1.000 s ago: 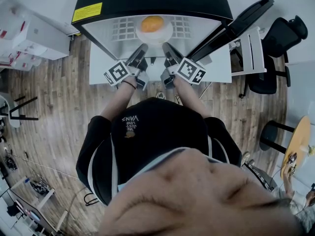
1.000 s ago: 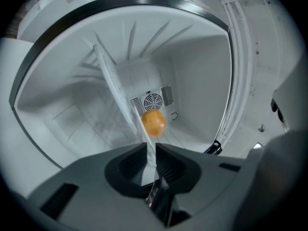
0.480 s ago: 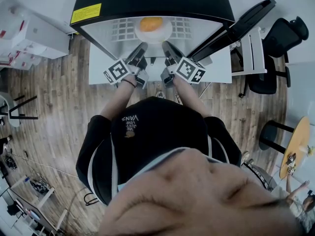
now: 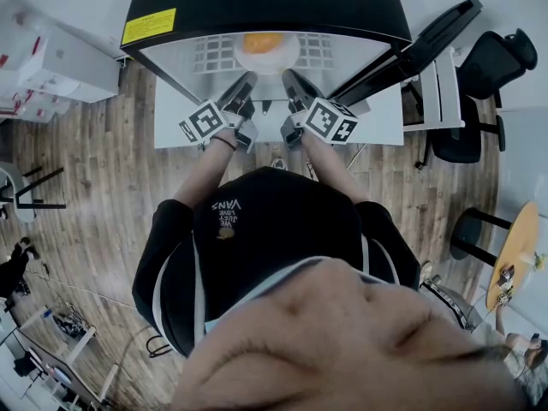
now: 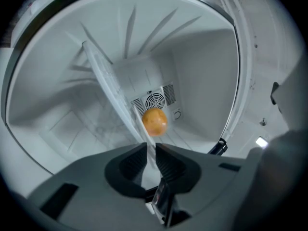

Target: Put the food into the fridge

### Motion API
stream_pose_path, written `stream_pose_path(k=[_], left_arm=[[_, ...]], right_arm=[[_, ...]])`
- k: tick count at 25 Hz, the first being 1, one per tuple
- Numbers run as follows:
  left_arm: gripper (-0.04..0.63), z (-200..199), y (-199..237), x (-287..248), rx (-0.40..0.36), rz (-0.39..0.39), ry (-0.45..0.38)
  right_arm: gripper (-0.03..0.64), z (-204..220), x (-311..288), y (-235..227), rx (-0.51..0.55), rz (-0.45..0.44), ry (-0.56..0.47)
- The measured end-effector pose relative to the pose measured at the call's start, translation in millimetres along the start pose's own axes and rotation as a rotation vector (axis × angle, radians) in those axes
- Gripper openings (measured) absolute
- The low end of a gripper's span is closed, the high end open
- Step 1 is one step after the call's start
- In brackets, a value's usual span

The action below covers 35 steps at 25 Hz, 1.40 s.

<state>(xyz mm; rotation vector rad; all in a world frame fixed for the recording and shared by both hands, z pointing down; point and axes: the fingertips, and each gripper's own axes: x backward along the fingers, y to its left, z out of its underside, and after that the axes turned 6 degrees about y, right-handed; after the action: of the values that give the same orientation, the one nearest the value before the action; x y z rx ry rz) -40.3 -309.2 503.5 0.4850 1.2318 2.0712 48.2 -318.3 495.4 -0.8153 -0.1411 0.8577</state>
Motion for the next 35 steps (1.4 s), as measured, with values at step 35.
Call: stream_pose_path(k=[35], left_arm=[[0.037,-1.1,6.6,-4.2,-0.211,-0.07,0.063]], right_arm=[[0.021,2.7,-7.7,-1.7,0.174,0.068,0.04]])
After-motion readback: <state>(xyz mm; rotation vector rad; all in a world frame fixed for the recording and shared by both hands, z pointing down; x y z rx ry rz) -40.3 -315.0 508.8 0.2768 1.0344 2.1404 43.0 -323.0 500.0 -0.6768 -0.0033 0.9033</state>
